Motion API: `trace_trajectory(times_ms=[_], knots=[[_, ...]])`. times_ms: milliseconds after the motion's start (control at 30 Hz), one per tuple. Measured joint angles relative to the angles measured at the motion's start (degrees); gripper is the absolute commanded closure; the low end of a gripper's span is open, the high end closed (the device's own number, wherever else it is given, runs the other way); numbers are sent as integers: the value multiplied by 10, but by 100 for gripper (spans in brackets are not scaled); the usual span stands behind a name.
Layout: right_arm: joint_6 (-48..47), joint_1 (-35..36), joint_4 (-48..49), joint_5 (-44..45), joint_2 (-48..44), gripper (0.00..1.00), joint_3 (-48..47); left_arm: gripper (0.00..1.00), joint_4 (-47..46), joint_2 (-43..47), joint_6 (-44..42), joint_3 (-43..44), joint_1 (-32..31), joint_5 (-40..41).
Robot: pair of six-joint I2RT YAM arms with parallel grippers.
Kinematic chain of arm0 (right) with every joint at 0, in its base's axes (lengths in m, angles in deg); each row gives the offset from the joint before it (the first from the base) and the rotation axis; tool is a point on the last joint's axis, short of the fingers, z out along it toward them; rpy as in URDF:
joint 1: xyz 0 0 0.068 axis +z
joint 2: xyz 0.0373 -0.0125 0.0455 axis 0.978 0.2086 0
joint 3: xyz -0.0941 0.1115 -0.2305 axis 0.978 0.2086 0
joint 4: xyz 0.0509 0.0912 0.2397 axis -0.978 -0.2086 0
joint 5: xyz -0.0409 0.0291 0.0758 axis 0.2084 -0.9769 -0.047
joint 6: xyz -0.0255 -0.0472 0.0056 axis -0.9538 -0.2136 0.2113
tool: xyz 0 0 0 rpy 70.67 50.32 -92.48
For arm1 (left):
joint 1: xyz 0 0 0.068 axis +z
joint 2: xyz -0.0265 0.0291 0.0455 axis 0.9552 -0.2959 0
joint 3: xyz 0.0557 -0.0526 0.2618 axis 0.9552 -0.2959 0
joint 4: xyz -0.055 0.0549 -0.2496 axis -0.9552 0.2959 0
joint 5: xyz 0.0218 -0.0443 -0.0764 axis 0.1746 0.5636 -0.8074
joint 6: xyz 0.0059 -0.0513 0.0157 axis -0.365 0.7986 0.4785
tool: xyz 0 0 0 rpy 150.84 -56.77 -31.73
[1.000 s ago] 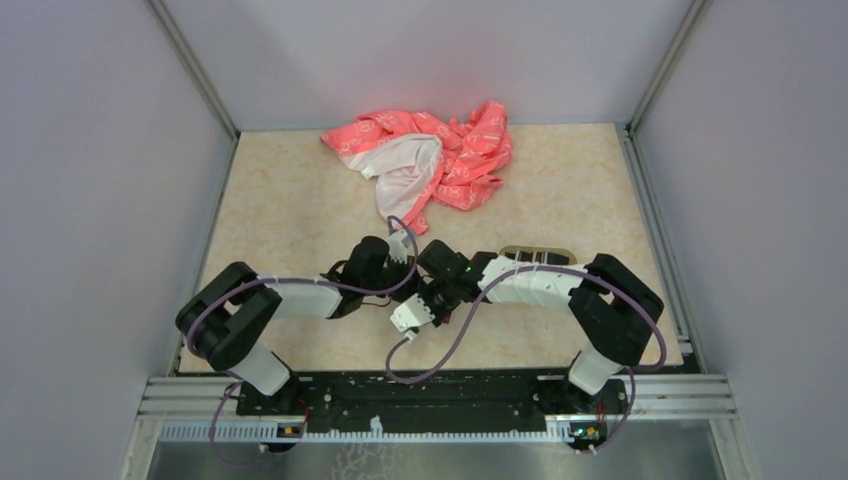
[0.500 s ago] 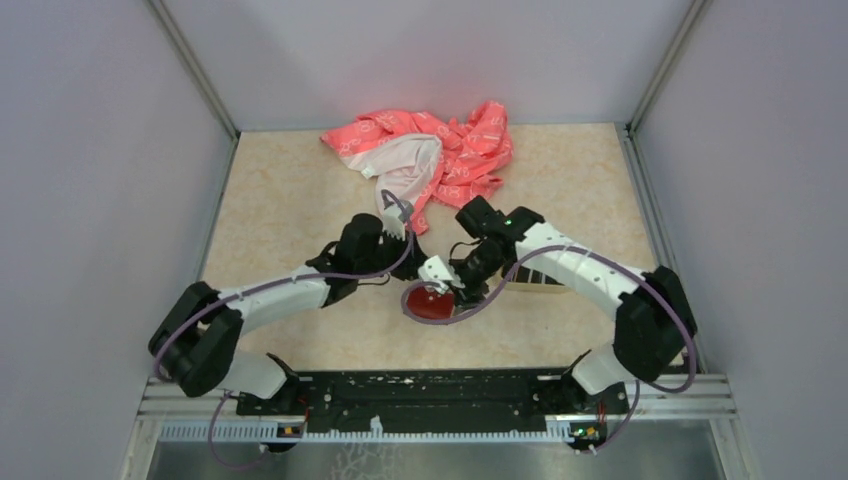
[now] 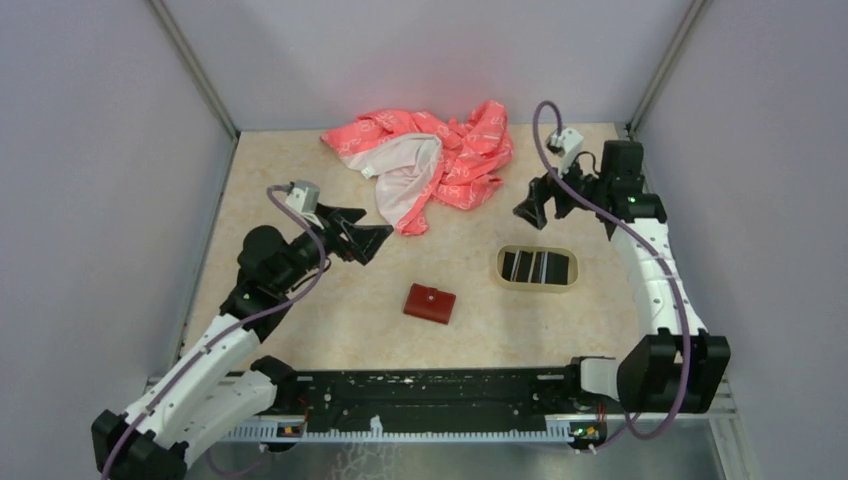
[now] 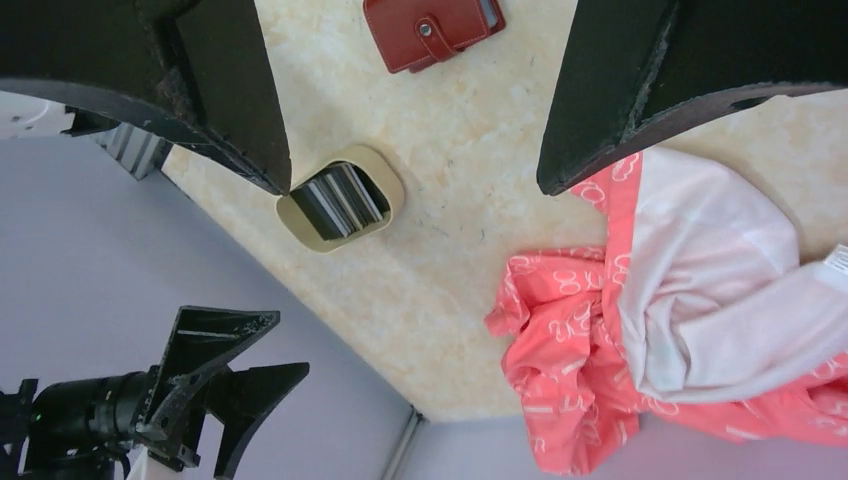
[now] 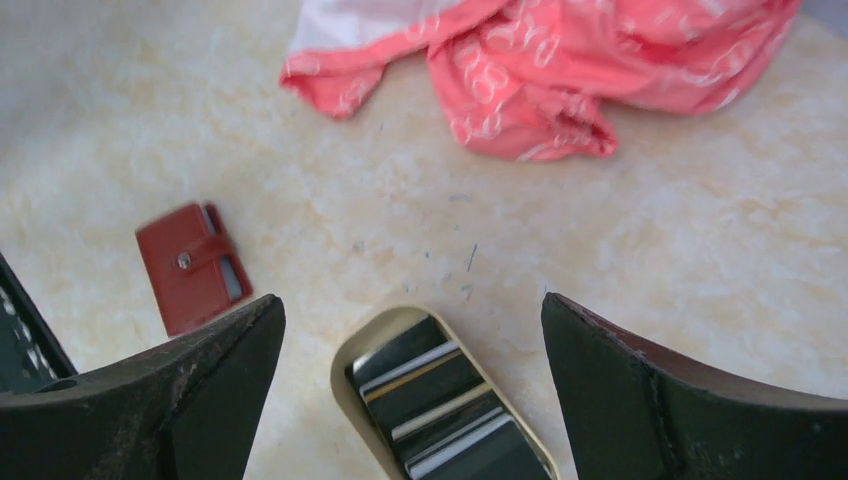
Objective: Put the credit cards into the card holder
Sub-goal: Reset both arms
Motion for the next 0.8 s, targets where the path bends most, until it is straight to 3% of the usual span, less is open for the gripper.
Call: trace_trajectory(times_ms=[133, 433, 800], knots=[[92, -36, 46, -21, -48, 1, -8, 2, 71, 53, -7, 44, 5, 5], [271, -41, 129, -20, -171, 1, -8, 2, 194, 115, -14, 115, 5, 8], [398, -41, 137, -17, -177, 1, -27, 2, 233, 135, 19, 130, 5, -30]])
